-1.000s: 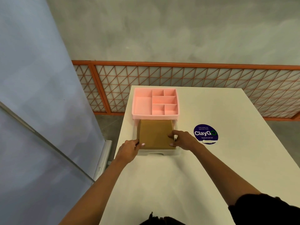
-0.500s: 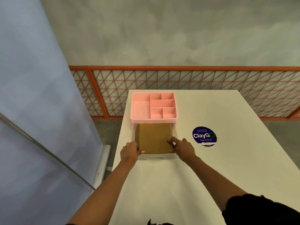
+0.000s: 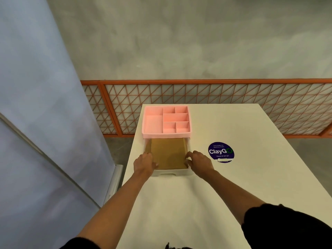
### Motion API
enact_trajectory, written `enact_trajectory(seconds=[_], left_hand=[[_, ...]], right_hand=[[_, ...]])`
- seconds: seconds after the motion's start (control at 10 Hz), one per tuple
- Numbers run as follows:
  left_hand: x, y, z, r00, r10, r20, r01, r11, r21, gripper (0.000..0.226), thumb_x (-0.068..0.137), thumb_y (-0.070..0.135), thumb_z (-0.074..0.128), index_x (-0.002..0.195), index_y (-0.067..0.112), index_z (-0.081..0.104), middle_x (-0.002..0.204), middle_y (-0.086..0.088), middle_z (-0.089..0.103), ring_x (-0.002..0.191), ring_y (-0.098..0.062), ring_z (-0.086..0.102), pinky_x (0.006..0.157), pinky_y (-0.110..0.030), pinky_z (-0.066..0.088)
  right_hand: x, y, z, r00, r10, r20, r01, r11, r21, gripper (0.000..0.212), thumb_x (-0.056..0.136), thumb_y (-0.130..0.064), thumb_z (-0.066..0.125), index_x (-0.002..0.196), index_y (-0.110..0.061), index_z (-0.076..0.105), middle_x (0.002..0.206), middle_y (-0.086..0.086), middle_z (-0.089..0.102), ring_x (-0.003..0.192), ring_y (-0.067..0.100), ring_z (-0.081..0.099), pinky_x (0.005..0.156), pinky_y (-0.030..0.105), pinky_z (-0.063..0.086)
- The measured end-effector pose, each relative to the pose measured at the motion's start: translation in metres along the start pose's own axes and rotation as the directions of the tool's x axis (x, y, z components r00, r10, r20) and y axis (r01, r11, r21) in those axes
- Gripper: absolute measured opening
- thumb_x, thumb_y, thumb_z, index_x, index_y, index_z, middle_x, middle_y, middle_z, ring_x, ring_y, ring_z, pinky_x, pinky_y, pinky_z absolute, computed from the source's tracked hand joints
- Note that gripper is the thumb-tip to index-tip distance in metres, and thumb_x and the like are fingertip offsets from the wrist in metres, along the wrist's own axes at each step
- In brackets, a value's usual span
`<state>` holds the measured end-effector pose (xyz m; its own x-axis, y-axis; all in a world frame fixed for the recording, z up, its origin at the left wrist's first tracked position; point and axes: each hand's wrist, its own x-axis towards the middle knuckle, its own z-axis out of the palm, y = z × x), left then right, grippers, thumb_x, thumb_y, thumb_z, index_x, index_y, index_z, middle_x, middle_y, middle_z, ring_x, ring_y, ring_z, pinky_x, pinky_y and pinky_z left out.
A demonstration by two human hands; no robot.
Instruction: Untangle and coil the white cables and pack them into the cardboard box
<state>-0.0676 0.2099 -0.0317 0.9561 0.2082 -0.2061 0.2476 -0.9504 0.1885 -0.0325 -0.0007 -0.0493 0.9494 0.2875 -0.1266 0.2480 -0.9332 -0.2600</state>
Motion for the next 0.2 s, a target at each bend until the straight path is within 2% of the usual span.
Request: enact_trajectory(seconds=[0.1,0.2], left_hand=[[-0.007,0.018,-0.002,0.996,0.091,-0.022,-0.091,0.996,0.018,0.023,0.096,0.026,0.049,0.109,0.009,0.056,0.118,-0.009,0.058,0.104,-0.029,0.056,0.084,-0.035,0.044],[-0.008,0.044,-0.007,0.987,0.132,-0.091,-0.135,0.990,-0.029,0.033,0.100,0.025,0.040,0.128,0.011,0.046,0.139,-0.008,0.044,0.124,-0.030,0.043,0.100,-0.036,0.037]], right_hand=[[-0.001,0.009,-0.015,0.998,-0.061,-0.025,0.057,0.990,-0.127,0.030,0.101,-0.027,0.038,0.119,-0.013,0.057,0.114,0.007,0.061,0.100,0.028,0.059,0.078,0.036,0.047],[0.003,0.016,-0.035,0.995,-0.090,-0.034,0.084,0.986,-0.141,0.036,0.102,-0.028,0.036,0.133,-0.014,0.048,0.129,0.009,0.054,0.115,0.027,0.052,0.089,0.038,0.044]])
